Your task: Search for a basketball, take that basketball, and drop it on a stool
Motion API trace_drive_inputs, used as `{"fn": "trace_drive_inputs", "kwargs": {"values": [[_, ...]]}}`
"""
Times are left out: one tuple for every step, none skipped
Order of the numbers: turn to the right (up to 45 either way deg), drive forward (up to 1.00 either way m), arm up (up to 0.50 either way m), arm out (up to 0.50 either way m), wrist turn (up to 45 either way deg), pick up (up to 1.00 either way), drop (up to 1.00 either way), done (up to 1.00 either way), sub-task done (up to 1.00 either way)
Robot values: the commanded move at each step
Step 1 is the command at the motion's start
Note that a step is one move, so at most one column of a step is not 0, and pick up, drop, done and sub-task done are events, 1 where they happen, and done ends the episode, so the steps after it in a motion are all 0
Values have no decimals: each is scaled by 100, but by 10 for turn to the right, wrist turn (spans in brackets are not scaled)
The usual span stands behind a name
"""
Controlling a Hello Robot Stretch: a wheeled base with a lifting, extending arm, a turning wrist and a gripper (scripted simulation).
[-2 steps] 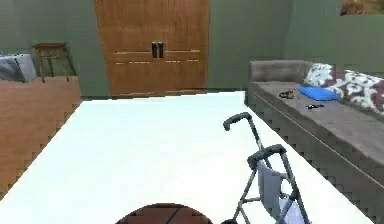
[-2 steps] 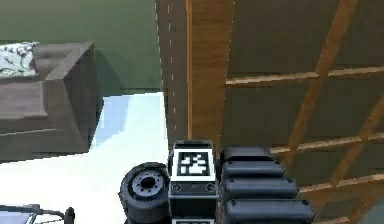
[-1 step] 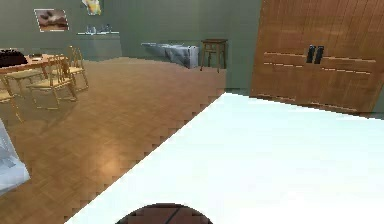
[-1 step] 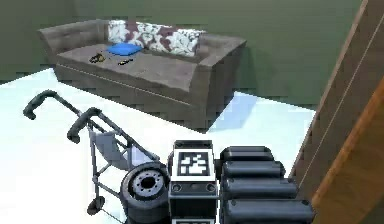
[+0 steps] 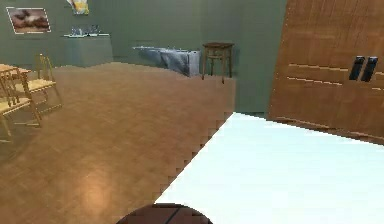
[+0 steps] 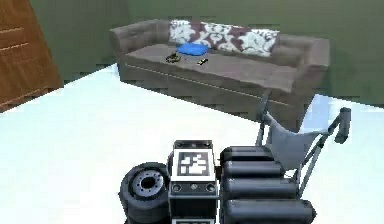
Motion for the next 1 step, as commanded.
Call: {"fn": "trace_drive_inputs", "kwargs": {"values": [[0, 100, 0, 0, 0, 0, 0, 0, 0]]}}
